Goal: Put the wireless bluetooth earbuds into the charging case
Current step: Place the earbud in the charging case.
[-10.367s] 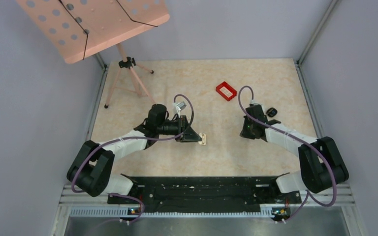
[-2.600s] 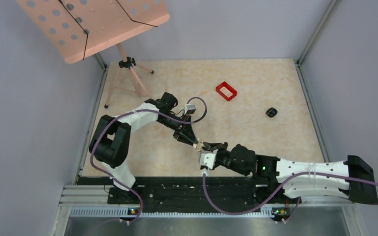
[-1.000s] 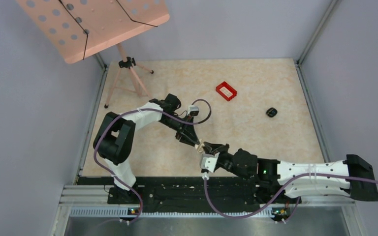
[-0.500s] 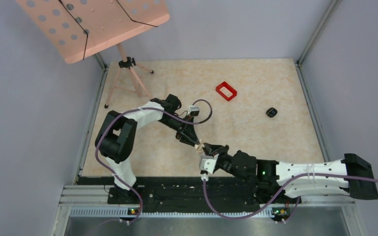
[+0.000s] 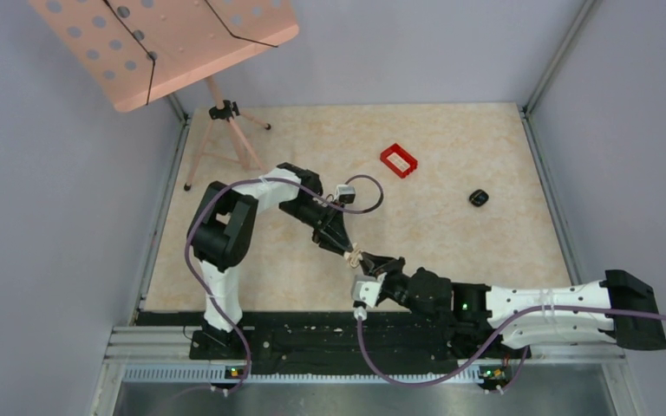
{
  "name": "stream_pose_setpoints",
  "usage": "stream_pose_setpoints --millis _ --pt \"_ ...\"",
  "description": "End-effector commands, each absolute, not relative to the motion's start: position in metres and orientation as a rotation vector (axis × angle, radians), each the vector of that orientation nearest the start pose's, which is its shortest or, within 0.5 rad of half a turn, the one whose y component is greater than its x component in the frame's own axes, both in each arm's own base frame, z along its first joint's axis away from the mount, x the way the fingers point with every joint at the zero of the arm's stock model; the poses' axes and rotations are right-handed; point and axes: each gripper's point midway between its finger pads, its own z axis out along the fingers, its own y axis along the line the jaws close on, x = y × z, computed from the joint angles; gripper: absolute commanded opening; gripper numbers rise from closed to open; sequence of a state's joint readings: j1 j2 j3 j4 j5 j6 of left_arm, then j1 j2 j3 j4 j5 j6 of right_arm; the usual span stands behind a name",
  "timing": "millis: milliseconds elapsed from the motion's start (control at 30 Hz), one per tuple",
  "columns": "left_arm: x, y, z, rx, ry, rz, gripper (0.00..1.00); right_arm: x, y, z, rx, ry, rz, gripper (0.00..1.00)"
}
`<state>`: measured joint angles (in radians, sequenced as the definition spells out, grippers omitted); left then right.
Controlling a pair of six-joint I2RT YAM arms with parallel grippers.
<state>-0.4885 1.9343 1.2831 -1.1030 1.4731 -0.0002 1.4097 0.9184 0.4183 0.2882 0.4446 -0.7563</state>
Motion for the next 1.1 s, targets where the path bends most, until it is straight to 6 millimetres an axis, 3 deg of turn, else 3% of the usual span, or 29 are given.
stream_pose_setpoints --millis 0,267,633,1067 --pt "0.176 -0.295 0.206 0.389 2.463 -2.540 0.00 0.138 0.299 0.189 -1.367 1.062 0.139 0.00" --pt "0.171 -0.290 0.216 0.451 2.420 -2.517 0.00 0.138 0.300 0.198 -1.319 1.043 0.148 0.00" --pt "0.165 -0.288 0.216 0.359 2.426 -2.561 0.00 0.138 0.305 0.194 -1.325 1.022 0.137 0.00" --pt "0.166 -0.288 0.227 0.389 2.401 -2.558 0.00 0.129 0.311 0.192 -1.379 0.946 0.101 0.00"
